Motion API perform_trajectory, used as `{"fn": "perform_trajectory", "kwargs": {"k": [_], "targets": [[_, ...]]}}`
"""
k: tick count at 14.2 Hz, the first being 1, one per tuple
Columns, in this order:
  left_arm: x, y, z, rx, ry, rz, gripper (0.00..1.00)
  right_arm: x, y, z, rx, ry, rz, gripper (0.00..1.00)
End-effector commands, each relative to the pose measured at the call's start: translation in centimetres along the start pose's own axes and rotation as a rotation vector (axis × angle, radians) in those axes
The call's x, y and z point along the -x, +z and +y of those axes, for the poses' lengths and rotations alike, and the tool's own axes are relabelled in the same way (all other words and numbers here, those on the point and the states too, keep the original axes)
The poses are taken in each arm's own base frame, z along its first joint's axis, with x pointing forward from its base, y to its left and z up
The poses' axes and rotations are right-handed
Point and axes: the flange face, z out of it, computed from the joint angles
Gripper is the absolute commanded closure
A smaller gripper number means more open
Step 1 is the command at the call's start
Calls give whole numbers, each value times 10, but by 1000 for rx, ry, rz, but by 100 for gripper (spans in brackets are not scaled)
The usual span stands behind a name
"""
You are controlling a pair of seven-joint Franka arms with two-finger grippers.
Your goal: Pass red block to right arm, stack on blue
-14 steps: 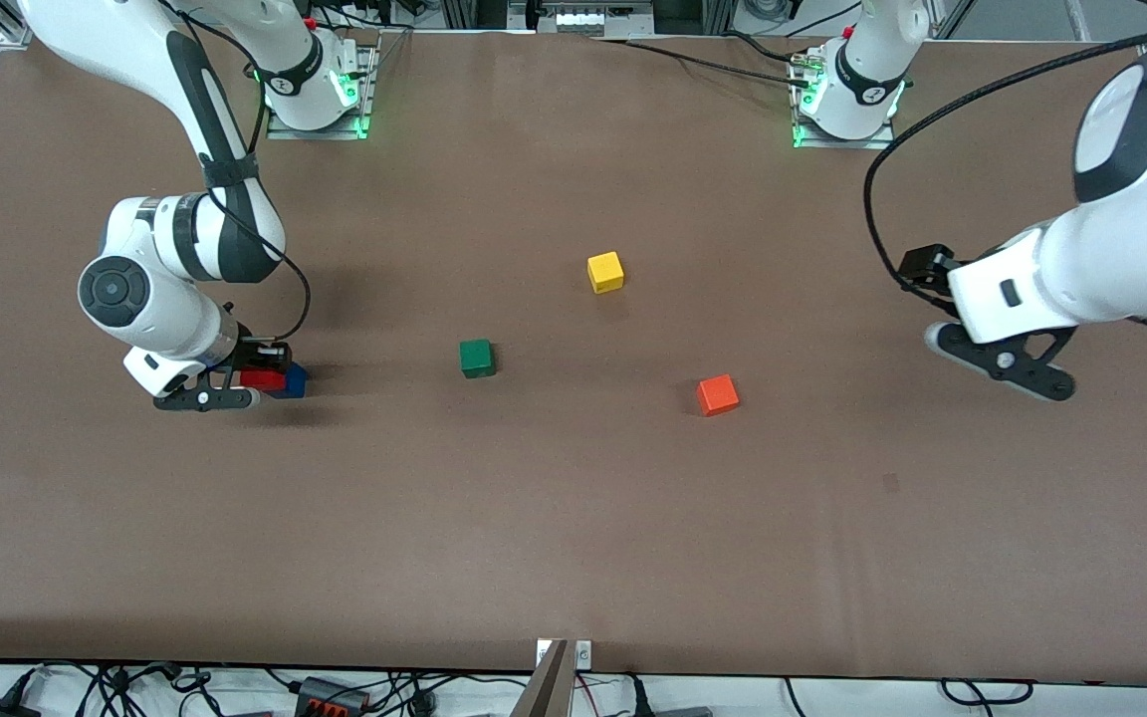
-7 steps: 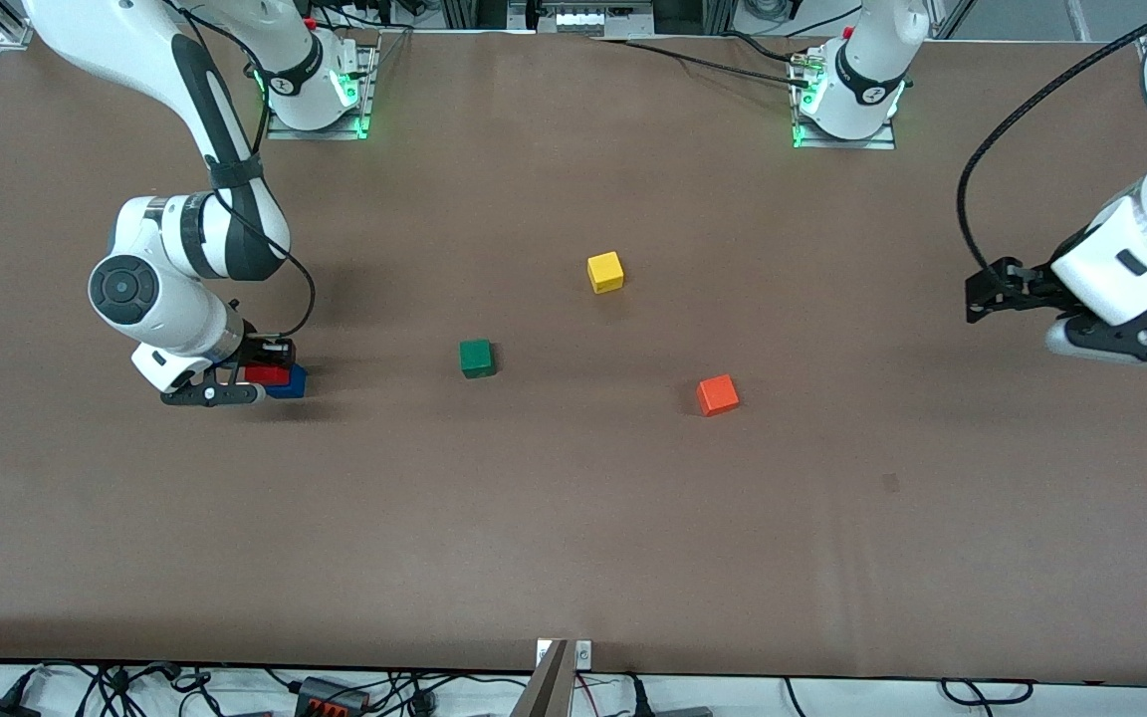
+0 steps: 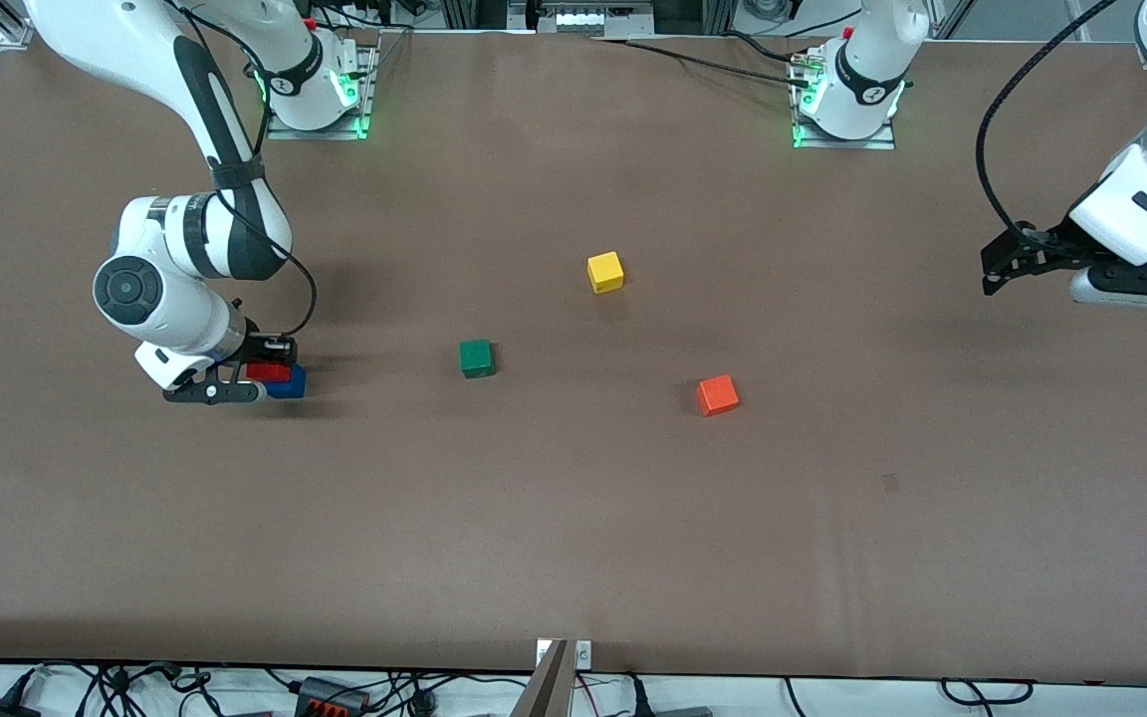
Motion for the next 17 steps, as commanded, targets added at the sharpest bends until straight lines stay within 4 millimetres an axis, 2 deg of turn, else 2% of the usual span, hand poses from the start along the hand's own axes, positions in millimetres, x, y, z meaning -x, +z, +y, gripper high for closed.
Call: {"fn": "perform_trajectory", "kwargs": {"k": [1, 3, 6, 7, 8, 10, 14, 16, 17], "targets": [[6, -3, 14, 16, 2, -14, 0, 0, 0, 0, 12, 20, 15, 100], [2, -11, 16, 17, 9, 5, 0, -1, 0, 2, 12, 23, 15, 100], [4, -10, 15, 18, 8, -19, 0, -1, 5, 4, 14, 27, 15, 100], [6, -11, 15, 18, 6, -32, 0, -1, 7, 5, 14, 32, 12, 97], [6, -11, 15, 18, 8, -32, 0, -2, 8, 4, 12, 39, 12, 80], [6, -11, 14, 26, 4, -32, 0, -5, 0, 5, 6, 60, 19, 0], [6, -10, 8, 80, -15, -31, 0, -7, -33, 1, -7, 50, 20, 0], [6, -11, 12, 71, -6, -29, 0, -12, -62, 4, -11, 51, -14, 0], [6, -11, 12, 70, -6, -30, 0, -16, -86, 3, -13, 48, -34, 0]]}}
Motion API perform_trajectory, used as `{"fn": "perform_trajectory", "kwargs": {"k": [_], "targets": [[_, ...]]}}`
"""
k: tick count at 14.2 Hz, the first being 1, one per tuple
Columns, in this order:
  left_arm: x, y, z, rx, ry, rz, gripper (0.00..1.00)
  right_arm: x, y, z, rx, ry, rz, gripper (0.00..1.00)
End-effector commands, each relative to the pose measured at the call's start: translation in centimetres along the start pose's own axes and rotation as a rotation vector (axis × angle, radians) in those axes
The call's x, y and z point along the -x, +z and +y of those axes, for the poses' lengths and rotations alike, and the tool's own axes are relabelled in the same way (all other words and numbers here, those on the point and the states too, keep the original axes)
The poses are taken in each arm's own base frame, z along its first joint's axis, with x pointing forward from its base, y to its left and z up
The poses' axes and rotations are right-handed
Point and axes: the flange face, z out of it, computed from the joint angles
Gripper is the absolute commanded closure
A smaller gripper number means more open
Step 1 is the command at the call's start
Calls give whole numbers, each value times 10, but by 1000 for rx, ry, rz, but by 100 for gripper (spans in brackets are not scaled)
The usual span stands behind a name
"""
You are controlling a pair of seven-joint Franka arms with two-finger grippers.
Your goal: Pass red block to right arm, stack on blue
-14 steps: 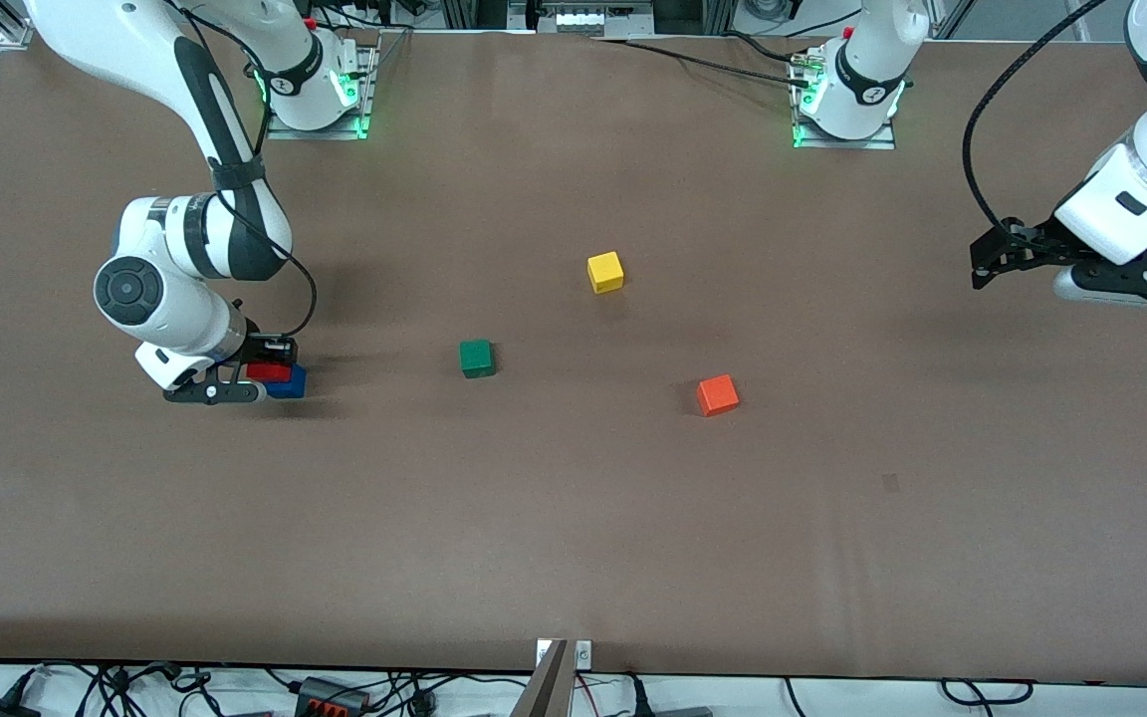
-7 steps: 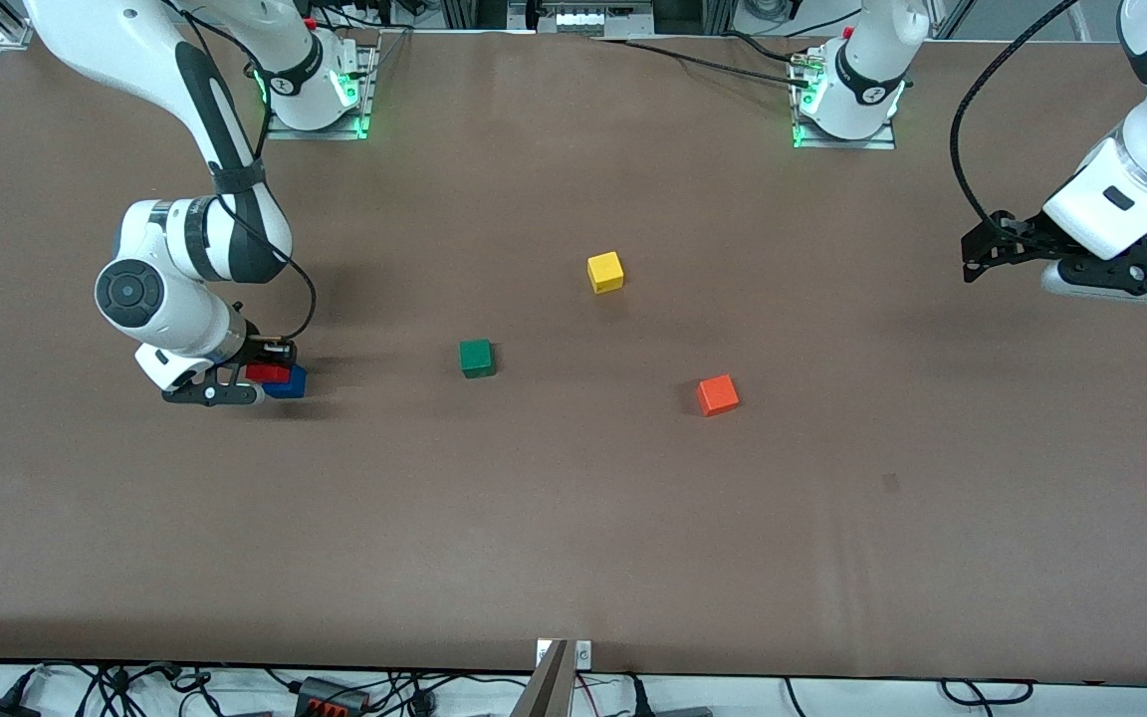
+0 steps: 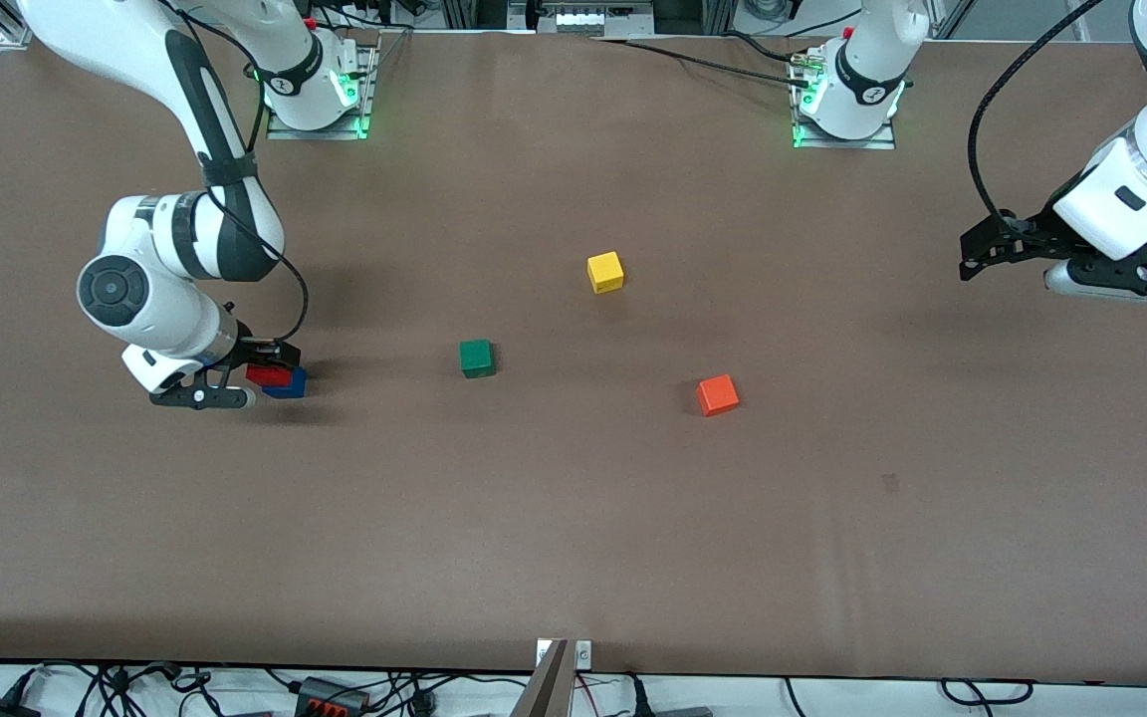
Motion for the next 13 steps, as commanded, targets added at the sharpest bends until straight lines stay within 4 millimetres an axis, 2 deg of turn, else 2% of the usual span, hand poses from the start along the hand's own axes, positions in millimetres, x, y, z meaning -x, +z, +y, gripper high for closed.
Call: {"fn": "perform_trajectory", "kwargs": {"k": [1, 3, 7, 10, 13], "targets": [[3, -9, 2, 11, 2, 2, 0, -9, -71, 1, -3, 7, -36, 0], [3, -8, 2, 11, 1, 0, 0, -17, -129, 5, -2, 17, -45, 0], [3, -8, 2, 11, 2, 0, 0, -23, -203, 17, 0, 14, 19, 0], [3, -8, 3, 11, 4, 0, 0, -25, -234, 30, -3, 36, 70, 0], [3, -8, 4, 11, 5, -2, 0, -25, -252, 39, -9, 55, 92, 0]]}}
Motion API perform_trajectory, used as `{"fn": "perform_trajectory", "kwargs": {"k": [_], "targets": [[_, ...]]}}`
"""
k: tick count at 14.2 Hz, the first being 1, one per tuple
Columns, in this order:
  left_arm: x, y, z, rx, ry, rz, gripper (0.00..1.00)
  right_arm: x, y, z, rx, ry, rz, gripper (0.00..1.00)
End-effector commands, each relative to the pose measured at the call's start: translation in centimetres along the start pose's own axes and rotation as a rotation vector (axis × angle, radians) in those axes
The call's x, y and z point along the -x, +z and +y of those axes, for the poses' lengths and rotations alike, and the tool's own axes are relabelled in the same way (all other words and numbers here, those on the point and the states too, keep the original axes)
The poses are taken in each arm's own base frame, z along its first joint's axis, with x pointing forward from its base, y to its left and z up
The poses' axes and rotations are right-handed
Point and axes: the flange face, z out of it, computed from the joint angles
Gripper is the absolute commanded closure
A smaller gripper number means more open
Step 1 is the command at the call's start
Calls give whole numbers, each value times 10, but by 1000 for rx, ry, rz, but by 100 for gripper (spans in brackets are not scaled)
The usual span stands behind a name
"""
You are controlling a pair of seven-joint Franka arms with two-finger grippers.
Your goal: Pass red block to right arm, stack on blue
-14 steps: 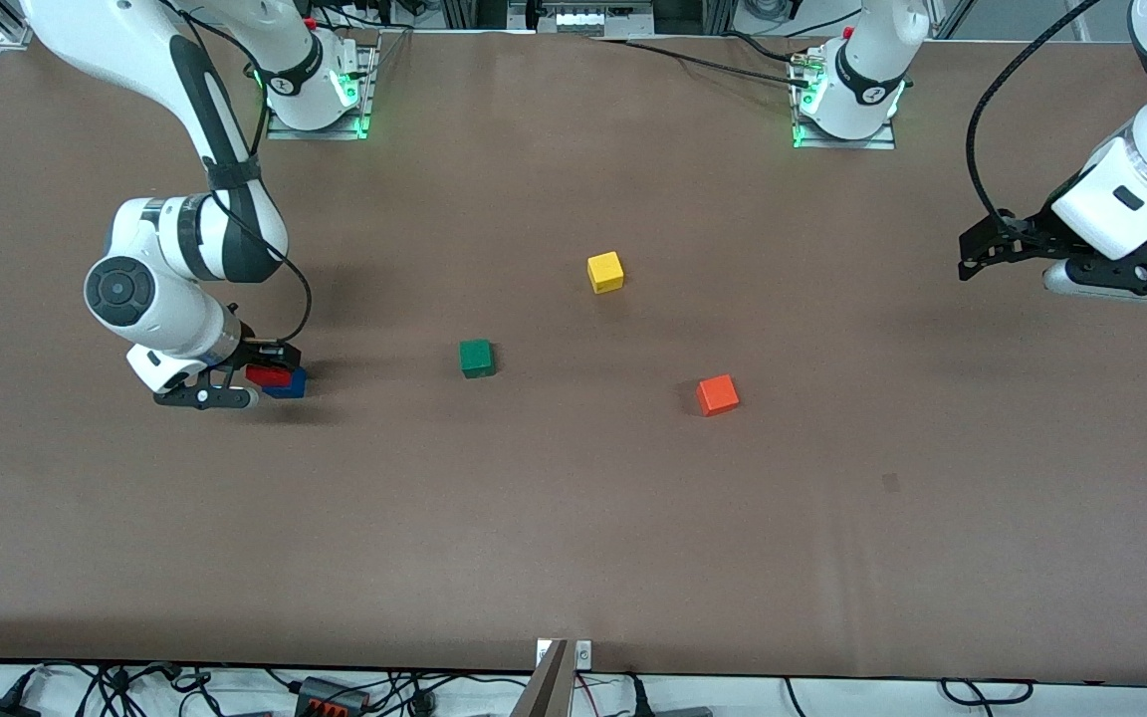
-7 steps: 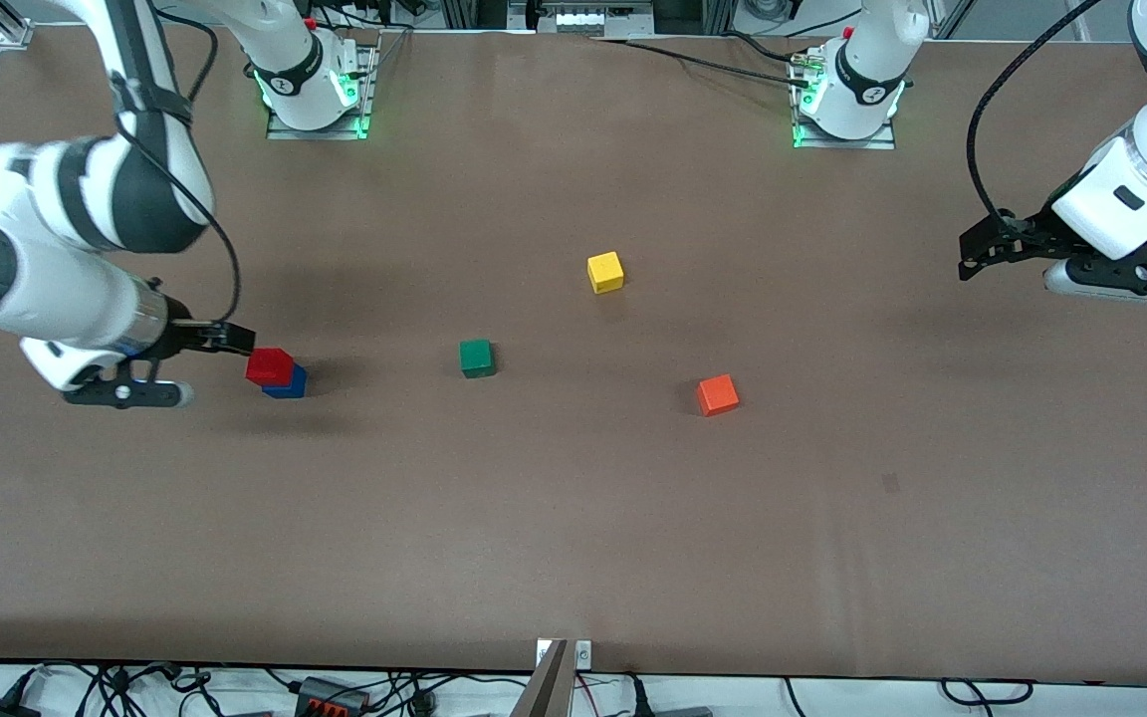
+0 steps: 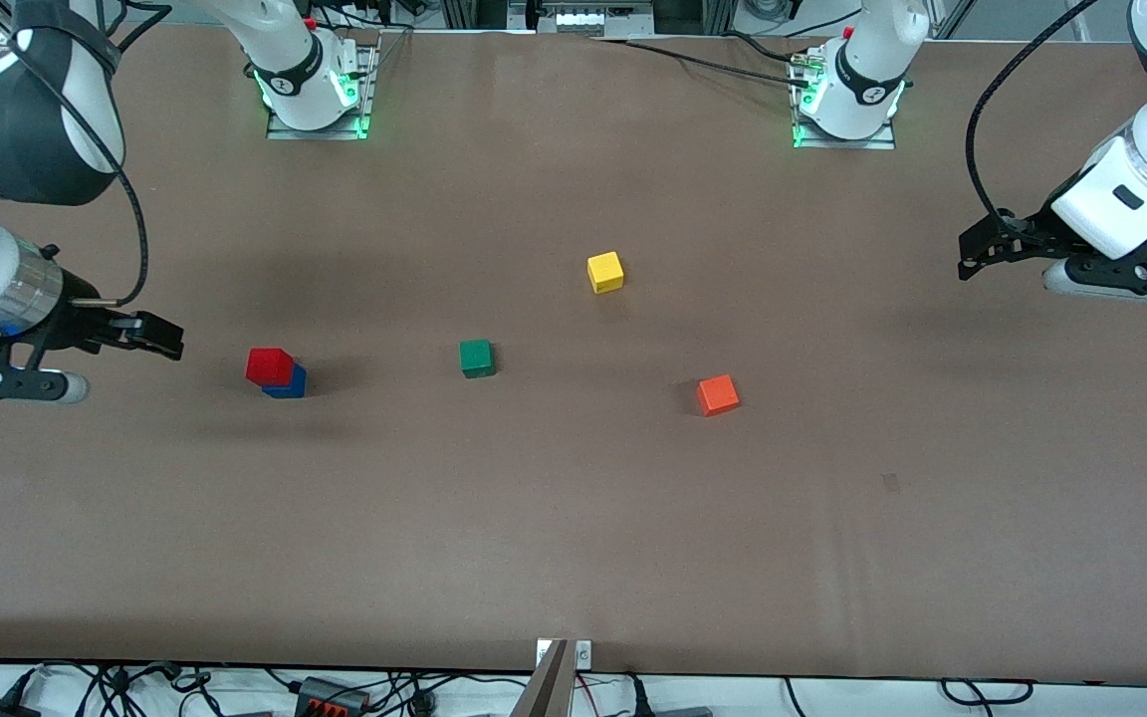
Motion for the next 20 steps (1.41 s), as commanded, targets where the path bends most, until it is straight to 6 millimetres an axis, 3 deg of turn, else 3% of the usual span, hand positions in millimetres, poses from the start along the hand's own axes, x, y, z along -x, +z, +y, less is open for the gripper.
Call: {"fn": "perform_trajectory", "kwargs": {"k": [1, 4, 7, 10, 14, 20], "targets": [[3, -8, 2, 11, -1, -2, 0, -5, -18, 7, 11, 10, 10, 0], [5, -7, 1, 12, 0, -14, 0, -3, -22, 29, 13, 42, -4, 0], [5, -7, 1, 12, 0, -16, 0, 1, -41, 49, -13, 36, 18, 0], [5, -8, 1, 12, 0, -16, 0, 10, -57, 88, -60, -6, 40, 0], [5, -7, 1, 12, 0, -17, 0, 33, -63, 89, -40, -14, 29, 0], [5, -7, -1, 12, -5, -17, 0, 58, -48, 89, -45, -15, -1, 0]]}}
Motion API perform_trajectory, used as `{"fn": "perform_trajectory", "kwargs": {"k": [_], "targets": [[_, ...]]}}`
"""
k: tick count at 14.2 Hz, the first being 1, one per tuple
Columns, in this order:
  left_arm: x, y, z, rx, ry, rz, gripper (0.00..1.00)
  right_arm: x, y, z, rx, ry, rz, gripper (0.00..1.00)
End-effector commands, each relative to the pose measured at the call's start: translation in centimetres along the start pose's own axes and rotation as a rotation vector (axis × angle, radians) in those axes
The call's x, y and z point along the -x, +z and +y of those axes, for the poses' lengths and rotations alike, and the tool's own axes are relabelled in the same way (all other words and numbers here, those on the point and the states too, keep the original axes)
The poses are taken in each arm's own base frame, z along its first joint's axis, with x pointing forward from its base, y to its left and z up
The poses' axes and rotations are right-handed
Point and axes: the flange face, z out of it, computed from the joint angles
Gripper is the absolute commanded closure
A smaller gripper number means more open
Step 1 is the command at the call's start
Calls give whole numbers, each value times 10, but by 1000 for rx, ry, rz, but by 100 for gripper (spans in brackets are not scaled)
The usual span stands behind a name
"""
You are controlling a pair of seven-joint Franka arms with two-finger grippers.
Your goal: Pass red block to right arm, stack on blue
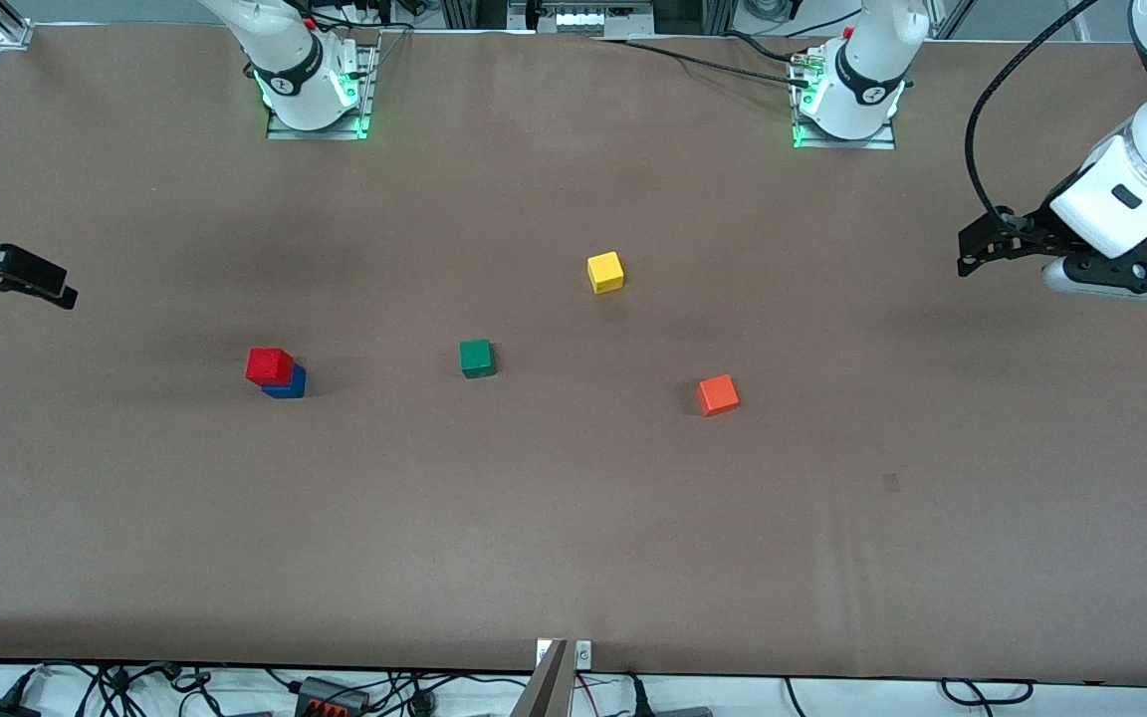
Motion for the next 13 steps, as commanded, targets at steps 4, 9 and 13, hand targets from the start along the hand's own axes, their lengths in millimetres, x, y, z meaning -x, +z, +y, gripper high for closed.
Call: {"fn": "perform_trajectory", "kwargs": {"k": [4, 9, 13], "targets": [[3, -8, -1, 11, -3, -2, 0, 26, 1, 3, 25, -12, 1, 0], [3, -8, -1, 11, -3, -2, 0, 28, 4, 3, 26, -12, -3, 0], [3, -7, -1, 12, -3, -3, 0, 29, 7, 5, 25, -9, -13, 0]]}}
